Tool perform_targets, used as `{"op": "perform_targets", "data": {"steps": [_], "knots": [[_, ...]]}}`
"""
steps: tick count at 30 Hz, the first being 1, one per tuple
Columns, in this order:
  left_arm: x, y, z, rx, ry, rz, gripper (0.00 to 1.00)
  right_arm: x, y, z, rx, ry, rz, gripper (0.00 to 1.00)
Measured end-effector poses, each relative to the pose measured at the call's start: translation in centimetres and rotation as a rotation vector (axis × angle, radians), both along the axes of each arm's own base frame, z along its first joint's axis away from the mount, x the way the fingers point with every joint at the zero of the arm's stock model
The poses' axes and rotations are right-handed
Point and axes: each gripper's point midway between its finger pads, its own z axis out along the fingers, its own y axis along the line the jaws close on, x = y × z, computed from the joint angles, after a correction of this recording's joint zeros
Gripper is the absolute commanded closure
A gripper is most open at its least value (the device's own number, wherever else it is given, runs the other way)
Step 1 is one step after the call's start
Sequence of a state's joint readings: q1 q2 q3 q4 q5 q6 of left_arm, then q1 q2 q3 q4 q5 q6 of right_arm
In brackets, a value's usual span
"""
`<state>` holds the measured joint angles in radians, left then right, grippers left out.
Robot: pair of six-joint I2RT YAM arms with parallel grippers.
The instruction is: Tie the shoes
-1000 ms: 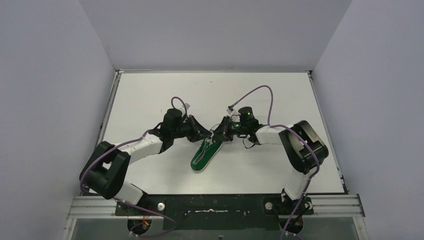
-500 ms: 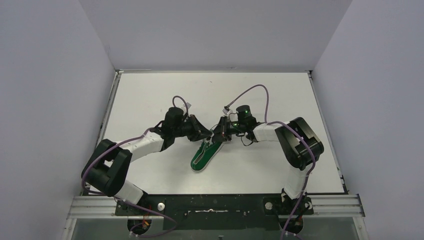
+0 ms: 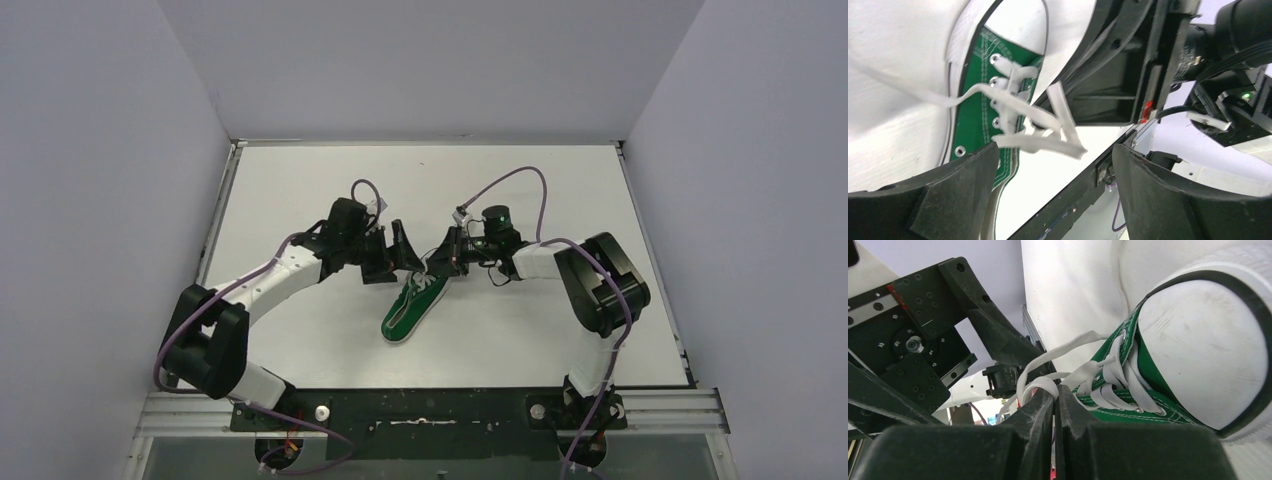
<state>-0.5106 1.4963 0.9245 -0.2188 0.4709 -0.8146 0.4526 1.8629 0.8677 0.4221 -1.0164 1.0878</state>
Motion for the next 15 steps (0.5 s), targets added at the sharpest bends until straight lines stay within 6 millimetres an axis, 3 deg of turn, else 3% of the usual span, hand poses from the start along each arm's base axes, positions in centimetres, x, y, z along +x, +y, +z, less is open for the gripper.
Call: {"op": "perform_targets", "data": {"steps": [2,7,8,11,15], "knots": [[-0.7,0.9,-0.2,0.04,0.002,-0.024,0.18,-0.1,0.0,0.0,0.005,0.002,0.006,1.0],[-2.5,2.4,0.2,0.091,-0.006,-0.074,0.59,-0.3,0.1,-0.9,0.005,0.03,0.021,1.0],[-2.6,2.5,0.3,0.096,-0.013,-0.083,0.62,-0.4,0.0,-1.2,0.004,0.039,0.023,1.0],[-2.9,2.5,0.3,0.104,-0.041,-0.119,0.69,-0.6,0.0,-1.3,0.006,0.053,0.028,1.0],[-3.6,1.8,0.0,0.131,-0.089,-0.2,0.67,-0.6,0.1,-1.1,0.013,0.058,0.033,1.0]]}}
